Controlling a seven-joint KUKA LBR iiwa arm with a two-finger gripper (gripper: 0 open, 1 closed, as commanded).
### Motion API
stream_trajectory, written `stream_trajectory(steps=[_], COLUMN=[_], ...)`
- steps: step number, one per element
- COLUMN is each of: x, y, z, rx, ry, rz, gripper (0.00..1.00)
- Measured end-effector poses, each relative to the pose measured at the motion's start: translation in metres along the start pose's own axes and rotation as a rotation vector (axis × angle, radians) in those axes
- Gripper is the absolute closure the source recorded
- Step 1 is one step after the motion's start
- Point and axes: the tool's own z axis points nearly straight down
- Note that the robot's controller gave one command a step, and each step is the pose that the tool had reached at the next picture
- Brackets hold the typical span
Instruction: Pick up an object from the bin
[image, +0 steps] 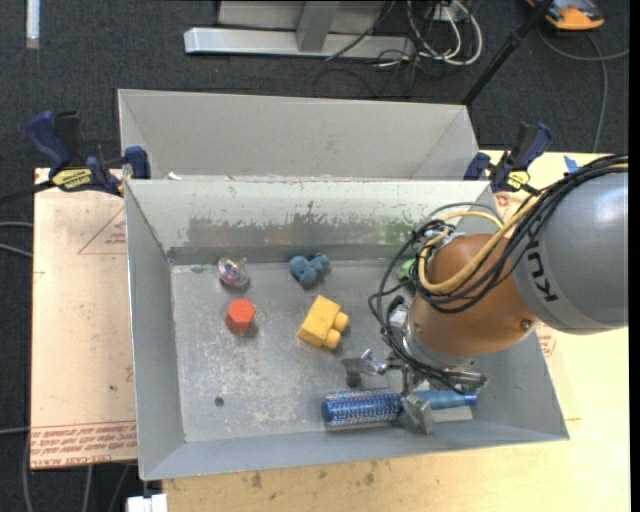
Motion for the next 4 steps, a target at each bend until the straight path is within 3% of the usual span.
stream_trajectory(steps=[1, 2, 4], x=[-0.002, 0.000, -0.003], y=[-0.001, 0.000, 0.001], z=[-0.001, 0.001, -0.053], rx=[0.002, -0.002, -0.004], ry=[-0.005, -0.001, 0.005], rz=[0.002, 0.003, 0.009], gripper=[0.00, 1.00, 1.00])
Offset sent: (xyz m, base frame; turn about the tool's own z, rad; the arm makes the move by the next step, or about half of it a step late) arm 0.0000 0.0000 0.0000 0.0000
